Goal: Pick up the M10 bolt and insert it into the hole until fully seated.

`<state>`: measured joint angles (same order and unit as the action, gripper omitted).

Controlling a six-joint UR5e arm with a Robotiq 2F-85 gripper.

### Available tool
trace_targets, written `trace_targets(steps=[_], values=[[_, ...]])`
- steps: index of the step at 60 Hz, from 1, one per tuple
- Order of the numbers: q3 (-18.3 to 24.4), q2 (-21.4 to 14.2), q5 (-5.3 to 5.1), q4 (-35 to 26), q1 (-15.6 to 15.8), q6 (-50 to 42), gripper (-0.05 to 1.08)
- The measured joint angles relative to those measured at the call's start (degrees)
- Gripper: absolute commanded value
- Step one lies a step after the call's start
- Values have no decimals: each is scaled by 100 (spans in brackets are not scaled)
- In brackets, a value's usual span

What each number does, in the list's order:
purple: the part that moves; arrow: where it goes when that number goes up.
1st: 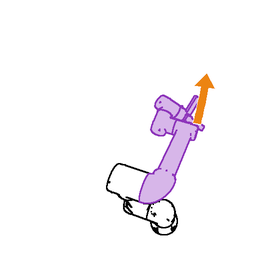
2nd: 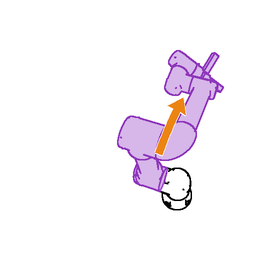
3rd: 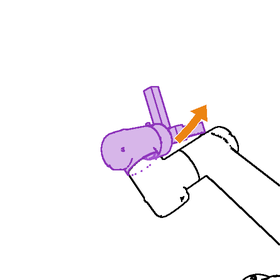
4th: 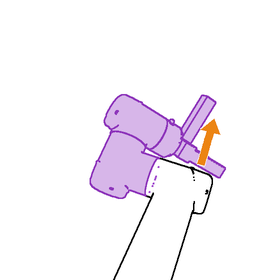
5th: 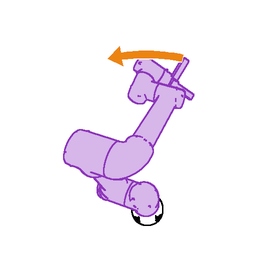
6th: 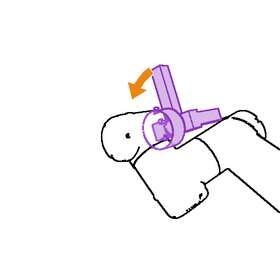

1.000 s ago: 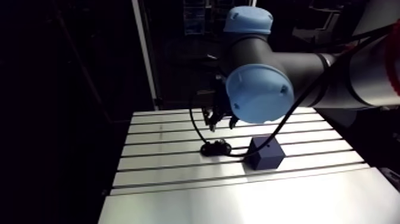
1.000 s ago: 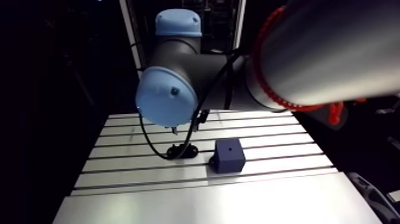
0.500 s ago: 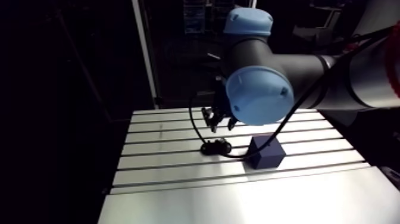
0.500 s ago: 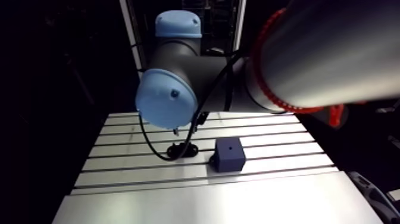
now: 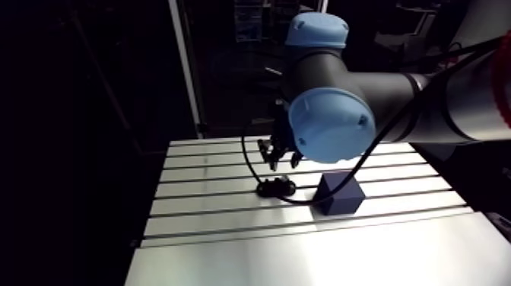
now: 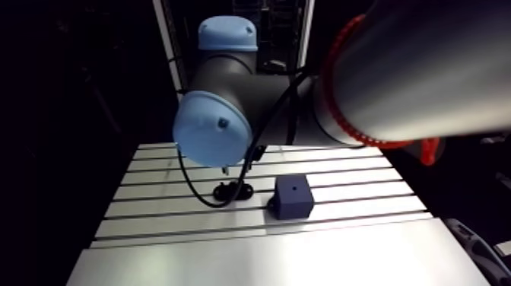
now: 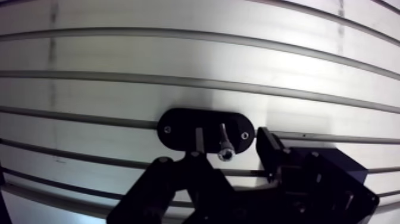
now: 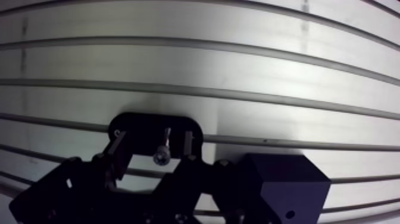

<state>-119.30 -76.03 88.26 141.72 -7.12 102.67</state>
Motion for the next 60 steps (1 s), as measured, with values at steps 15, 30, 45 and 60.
trace_targets(steps=[15, 30, 45, 60], values=[[-30, 25, -4, 8, 0, -8, 45], [-54, 41, -6, 10, 0, -15, 45], [-61, 83, -23, 40, -2, -27, 45], [-78, 101, -36, 107, -1, -31, 45]])
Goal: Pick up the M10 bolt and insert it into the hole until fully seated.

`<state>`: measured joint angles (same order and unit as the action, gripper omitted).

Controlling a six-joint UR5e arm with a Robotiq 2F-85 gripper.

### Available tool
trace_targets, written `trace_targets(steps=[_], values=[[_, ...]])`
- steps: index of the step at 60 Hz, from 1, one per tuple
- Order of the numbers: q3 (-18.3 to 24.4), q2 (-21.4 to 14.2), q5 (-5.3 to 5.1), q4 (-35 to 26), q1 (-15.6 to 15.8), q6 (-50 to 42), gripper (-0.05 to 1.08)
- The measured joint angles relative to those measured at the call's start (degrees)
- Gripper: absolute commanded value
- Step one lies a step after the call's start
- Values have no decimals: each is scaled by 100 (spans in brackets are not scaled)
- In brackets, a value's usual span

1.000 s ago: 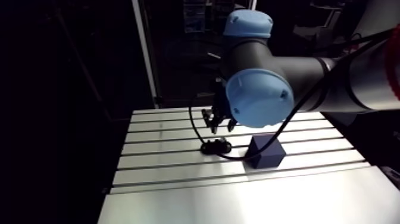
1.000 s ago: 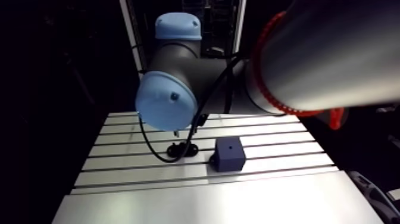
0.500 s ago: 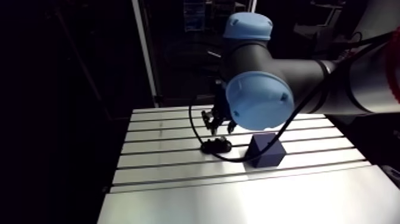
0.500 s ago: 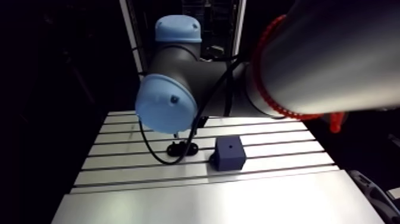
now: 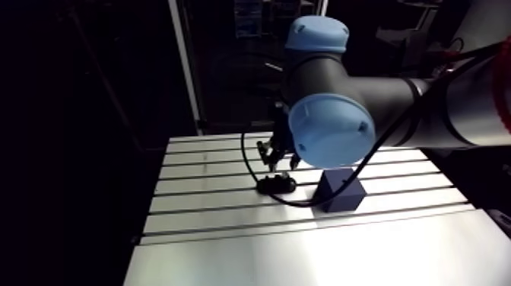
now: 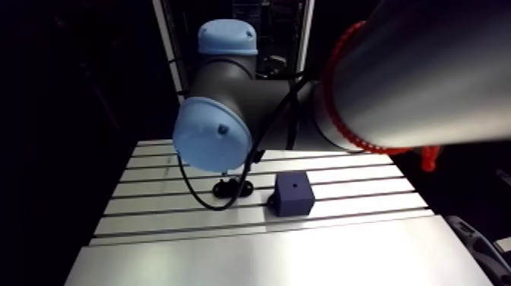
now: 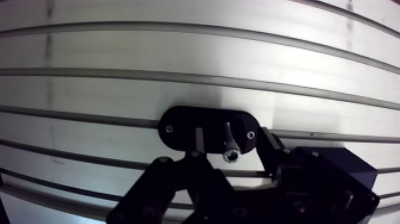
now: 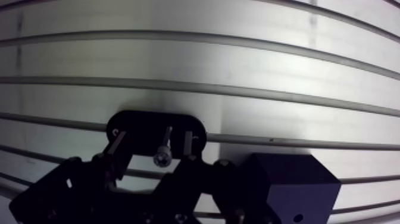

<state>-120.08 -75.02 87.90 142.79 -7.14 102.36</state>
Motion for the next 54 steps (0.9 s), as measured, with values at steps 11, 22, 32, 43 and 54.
trace_targets(steps=[11, 22, 32, 43, 54], values=[[-27, 6, 6, 16, 1, -1, 45], [-59, 6, 27, 18, -2, -1, 45], [-80, 3, 44, 18, -6, -1, 45], [-102, 2, 56, 18, -6, -1, 45], [-113, 1, 58, 17, -5, 3, 46]])
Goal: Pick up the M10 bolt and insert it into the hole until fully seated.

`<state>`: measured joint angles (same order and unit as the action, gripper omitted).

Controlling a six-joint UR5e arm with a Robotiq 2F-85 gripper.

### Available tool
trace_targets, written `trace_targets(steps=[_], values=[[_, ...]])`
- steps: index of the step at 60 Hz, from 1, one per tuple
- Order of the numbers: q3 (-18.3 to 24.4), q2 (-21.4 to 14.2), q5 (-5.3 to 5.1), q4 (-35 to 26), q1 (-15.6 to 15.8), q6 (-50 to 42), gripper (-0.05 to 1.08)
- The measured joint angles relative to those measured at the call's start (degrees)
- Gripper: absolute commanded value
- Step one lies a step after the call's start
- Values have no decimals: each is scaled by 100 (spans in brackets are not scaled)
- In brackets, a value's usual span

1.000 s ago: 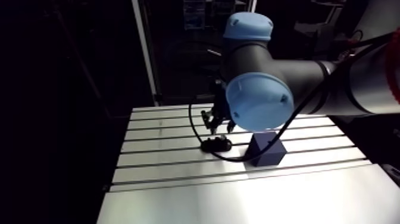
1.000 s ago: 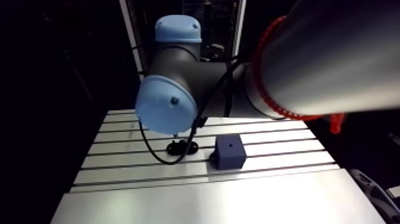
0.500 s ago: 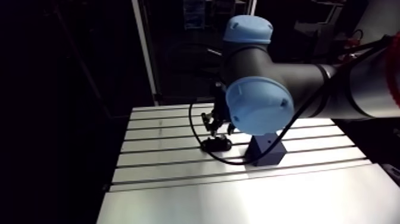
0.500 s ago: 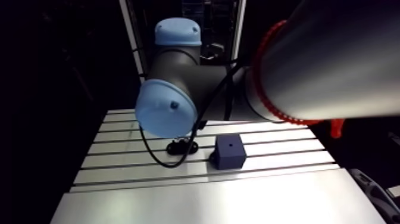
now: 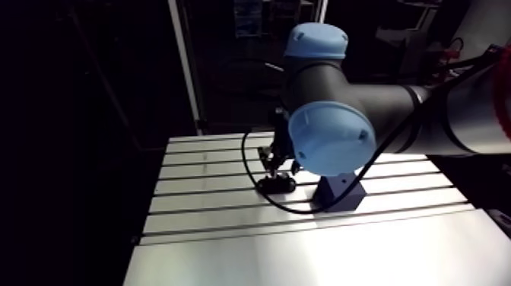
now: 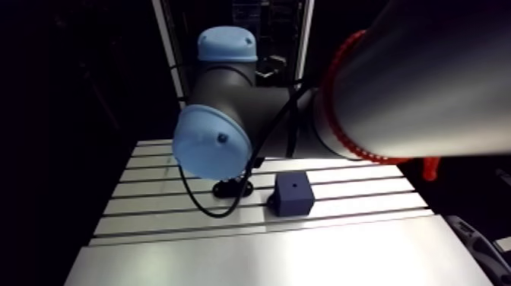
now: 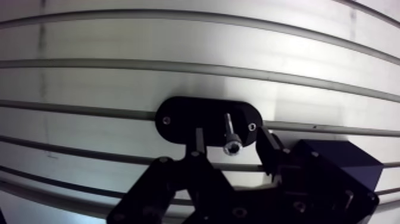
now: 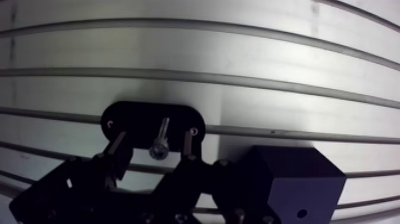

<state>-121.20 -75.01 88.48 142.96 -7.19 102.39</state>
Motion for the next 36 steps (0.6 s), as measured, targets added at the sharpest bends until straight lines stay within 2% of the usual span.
trace_targets(steps=[28, 36], values=[[-5, 14, -2, -6, -1, 4, 51], [-5, 16, -2, -7, -2, 5, 56]])
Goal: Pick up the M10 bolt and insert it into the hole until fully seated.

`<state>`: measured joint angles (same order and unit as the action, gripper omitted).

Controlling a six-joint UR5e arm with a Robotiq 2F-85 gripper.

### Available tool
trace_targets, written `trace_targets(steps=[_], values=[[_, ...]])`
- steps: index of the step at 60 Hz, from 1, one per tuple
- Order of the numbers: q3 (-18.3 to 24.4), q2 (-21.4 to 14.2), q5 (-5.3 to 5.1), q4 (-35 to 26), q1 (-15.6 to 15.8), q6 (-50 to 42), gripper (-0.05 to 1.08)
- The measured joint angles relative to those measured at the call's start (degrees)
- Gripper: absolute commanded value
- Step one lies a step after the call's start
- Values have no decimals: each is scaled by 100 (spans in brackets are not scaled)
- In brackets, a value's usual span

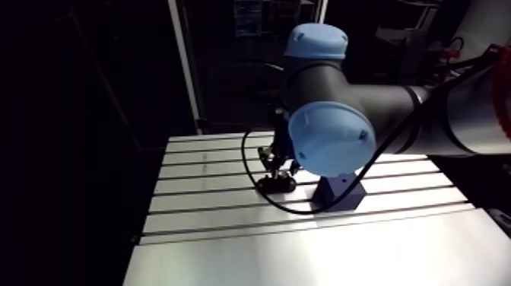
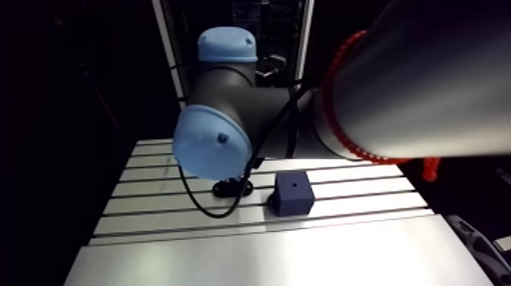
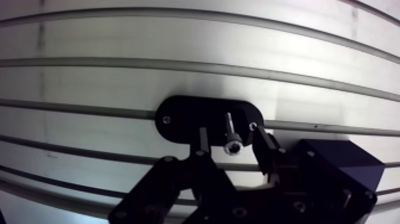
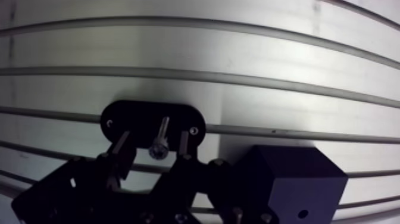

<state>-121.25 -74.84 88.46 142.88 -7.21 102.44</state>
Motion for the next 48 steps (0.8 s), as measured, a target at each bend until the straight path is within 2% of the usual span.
trace_targets(steps=[48], values=[[-28, 1, 4, -1, 0, 0, 69]])
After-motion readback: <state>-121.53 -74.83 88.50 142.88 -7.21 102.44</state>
